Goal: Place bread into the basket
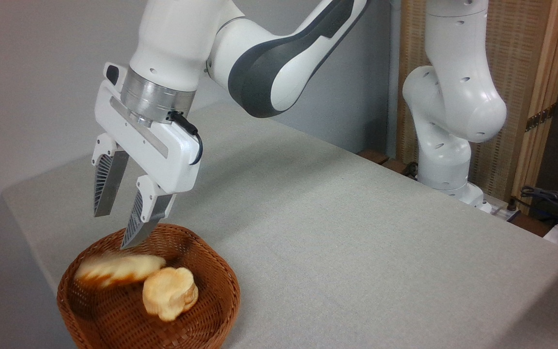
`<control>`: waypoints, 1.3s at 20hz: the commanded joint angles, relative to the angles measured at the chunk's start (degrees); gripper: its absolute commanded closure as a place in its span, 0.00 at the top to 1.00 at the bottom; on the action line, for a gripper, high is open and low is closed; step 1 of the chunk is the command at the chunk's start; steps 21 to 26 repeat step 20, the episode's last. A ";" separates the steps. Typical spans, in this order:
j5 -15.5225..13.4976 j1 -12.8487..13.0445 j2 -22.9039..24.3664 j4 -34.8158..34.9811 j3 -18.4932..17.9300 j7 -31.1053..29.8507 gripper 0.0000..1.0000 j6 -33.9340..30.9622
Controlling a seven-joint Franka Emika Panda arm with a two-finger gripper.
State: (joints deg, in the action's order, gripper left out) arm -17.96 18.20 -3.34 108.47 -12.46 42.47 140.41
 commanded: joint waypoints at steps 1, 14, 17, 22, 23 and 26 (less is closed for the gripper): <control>-1.37 0.61 -0.88 -0.72 0.06 -0.02 1.00 0.22; 14.33 0.88 6.77 -1.42 1.02 -9.25 1.00 -29.47; 19.10 0.88 6.68 -1.42 2.79 -9.68 1.00 -31.86; 18.40 0.88 6.42 -1.42 2.79 -9.07 1.00 -31.87; 18.40 0.88 6.42 -1.42 2.79 -9.07 1.00 -31.87; 18.40 0.88 6.42 -1.42 2.79 -9.07 1.00 -31.87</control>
